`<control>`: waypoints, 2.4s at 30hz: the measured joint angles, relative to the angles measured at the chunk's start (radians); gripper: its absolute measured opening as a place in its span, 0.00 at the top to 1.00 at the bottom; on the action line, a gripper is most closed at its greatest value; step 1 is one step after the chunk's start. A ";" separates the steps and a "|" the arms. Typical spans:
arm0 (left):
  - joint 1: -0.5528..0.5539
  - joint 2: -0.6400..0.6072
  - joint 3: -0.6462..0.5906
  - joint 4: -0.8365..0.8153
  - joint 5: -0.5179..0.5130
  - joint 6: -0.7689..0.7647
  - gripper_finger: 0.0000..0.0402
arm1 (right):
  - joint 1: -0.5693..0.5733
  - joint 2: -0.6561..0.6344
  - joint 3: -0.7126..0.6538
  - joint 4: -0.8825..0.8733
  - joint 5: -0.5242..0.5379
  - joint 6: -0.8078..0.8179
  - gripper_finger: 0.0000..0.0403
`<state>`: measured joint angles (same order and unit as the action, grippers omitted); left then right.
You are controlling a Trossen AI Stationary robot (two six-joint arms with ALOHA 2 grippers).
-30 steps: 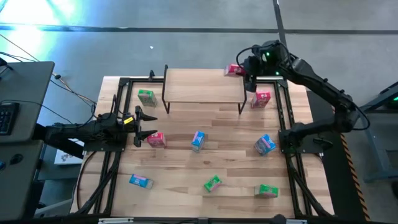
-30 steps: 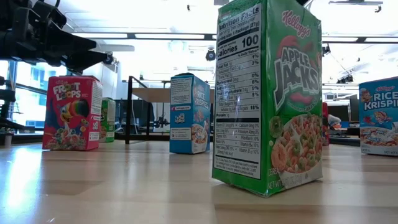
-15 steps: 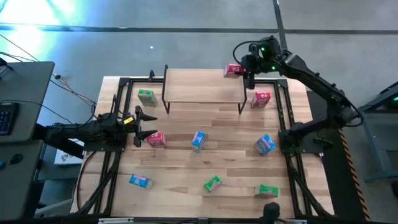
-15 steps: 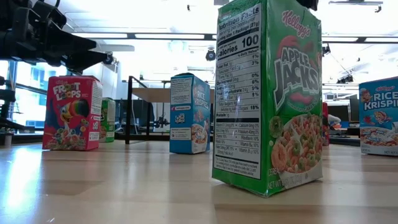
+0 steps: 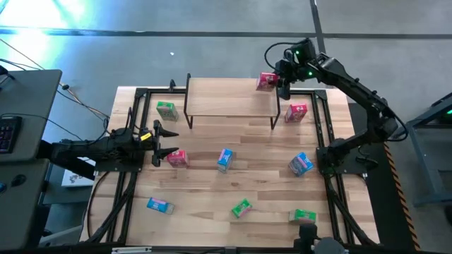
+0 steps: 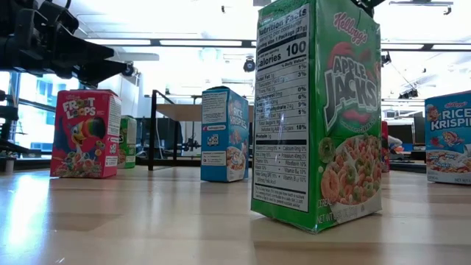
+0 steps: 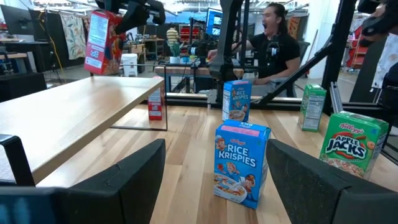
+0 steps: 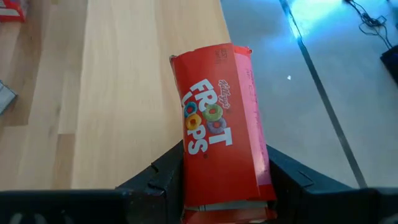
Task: Stack cereal on shelf
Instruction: Put the bottom right red cereal box on the shelf
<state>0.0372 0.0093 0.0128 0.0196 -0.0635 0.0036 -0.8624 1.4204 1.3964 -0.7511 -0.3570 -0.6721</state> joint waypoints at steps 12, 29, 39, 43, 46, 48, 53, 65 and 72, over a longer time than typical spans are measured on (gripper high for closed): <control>0.000 0.000 0.000 0.000 0.000 0.000 0.33 | -0.008 0.041 0.000 0.008 -0.040 -0.017 0.63; 0.000 0.000 0.000 0.000 0.000 0.000 0.33 | -0.009 0.065 0.004 -0.006 -0.032 -0.043 0.60; 0.000 0.000 0.000 0.000 0.000 0.000 0.33 | -0.008 0.069 -0.001 -0.001 -0.020 -0.053 0.53; 0.000 0.000 0.000 0.000 0.000 0.000 0.33 | -0.008 0.069 -0.001 0.007 -0.016 -0.068 0.53; 0.000 0.000 0.000 0.000 0.000 0.000 0.33 | -0.008 0.069 -0.001 0.013 -0.014 -0.069 0.53; 0.000 0.000 0.000 0.000 0.000 0.000 0.33 | -0.008 0.069 -0.001 0.015 -0.014 -0.071 0.53; 0.000 0.000 0.000 0.000 0.000 0.000 0.33 | -0.008 0.069 -0.001 0.015 -0.013 -0.082 0.52; 0.000 0.000 0.000 0.000 0.000 0.000 0.33 | -0.008 0.068 -0.001 0.039 0.017 -0.096 0.38; 0.000 0.000 0.000 0.000 0.000 0.000 0.33 | -0.008 0.068 0.043 0.013 0.059 -0.096 0.38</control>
<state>0.0368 0.0093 0.0128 0.0196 -0.0635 0.0036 -0.8707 1.4879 1.4398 -0.7382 -0.2978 -0.7681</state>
